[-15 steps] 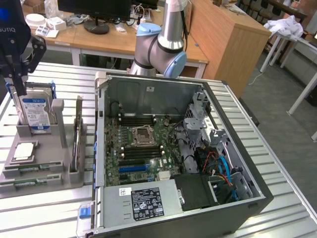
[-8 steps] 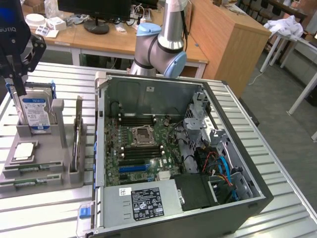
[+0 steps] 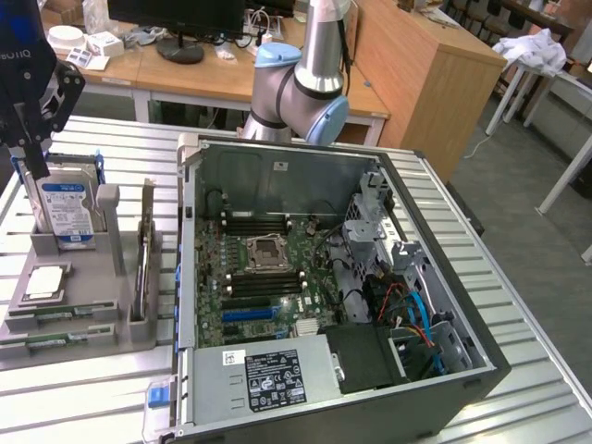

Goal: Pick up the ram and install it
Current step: 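Pick up the ram and move it above insertion slot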

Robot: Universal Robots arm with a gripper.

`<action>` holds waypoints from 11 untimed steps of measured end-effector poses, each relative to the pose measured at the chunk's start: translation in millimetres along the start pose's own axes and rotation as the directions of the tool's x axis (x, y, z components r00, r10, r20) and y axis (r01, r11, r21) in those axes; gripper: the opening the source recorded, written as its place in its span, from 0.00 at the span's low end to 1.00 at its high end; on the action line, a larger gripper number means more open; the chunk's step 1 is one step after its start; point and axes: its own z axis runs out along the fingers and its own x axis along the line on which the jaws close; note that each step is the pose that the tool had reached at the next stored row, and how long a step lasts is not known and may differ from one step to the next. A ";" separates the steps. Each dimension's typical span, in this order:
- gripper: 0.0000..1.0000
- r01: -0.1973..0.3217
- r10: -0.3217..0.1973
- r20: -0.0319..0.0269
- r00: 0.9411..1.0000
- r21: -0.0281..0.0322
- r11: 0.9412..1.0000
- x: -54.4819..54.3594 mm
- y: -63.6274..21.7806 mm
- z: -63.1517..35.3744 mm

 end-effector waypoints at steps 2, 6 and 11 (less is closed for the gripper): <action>0.11 0.036 -0.036 -0.002 0.999 -0.001 0.999 0.0 0.0 0.1; 0.11 0.109 -0.109 -0.005 0.994 -0.003 0.994 0.0 0.0 0.2; 0.11 0.197 -0.197 -0.008 0.980 -0.005 0.980 0.0 0.0 0.4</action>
